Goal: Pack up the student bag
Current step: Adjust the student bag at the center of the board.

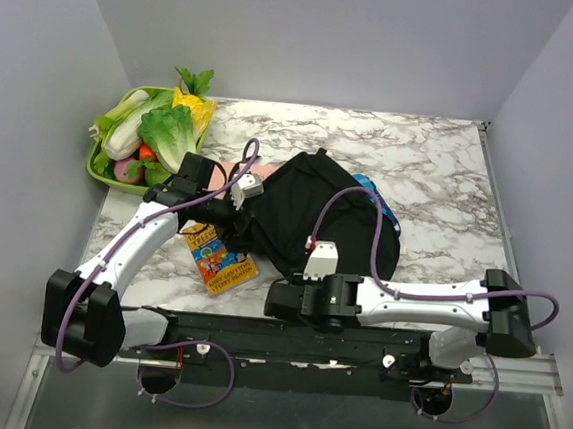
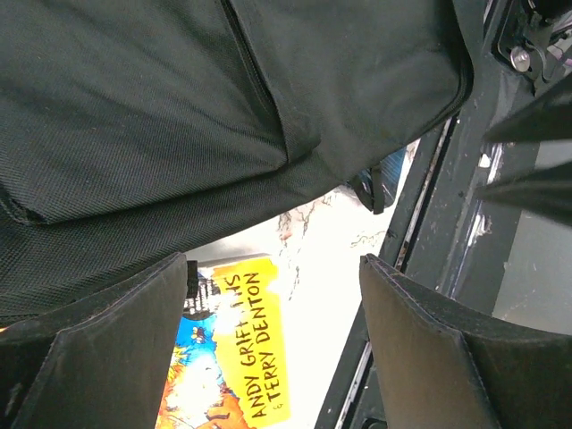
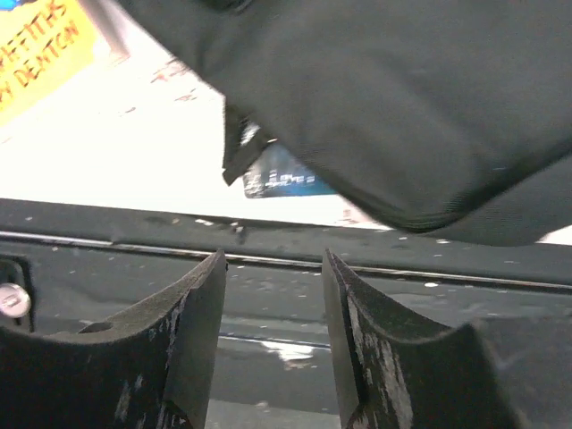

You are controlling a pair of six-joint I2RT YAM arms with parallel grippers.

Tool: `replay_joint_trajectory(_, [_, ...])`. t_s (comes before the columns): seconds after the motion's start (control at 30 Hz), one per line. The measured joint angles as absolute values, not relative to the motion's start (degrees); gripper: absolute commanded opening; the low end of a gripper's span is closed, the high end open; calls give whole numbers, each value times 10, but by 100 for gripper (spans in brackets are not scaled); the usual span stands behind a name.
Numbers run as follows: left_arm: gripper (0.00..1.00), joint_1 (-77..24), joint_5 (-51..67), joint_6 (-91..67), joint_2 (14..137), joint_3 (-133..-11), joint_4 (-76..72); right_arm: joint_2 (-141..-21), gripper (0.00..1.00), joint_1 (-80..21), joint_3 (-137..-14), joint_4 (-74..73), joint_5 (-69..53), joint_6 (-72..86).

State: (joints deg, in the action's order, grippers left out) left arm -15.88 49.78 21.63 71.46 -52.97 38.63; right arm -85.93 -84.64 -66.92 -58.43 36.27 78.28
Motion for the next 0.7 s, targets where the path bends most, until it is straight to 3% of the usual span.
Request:
replay_joint_trajectory(0.3, [83, -159, 498, 216, 703, -530, 384, -953, 52, -848, -692, -508, 301, 830])
replay_joint_trajectory(0.57, [83, -151, 500, 216, 684, -530, 390, -974, 39, -847, -692, -507, 311, 920])
replay_joint_trajectory(0.7, [83, -143, 501, 221, 678, -530, 394, -995, 38, -843, -692, -520, 321, 950])
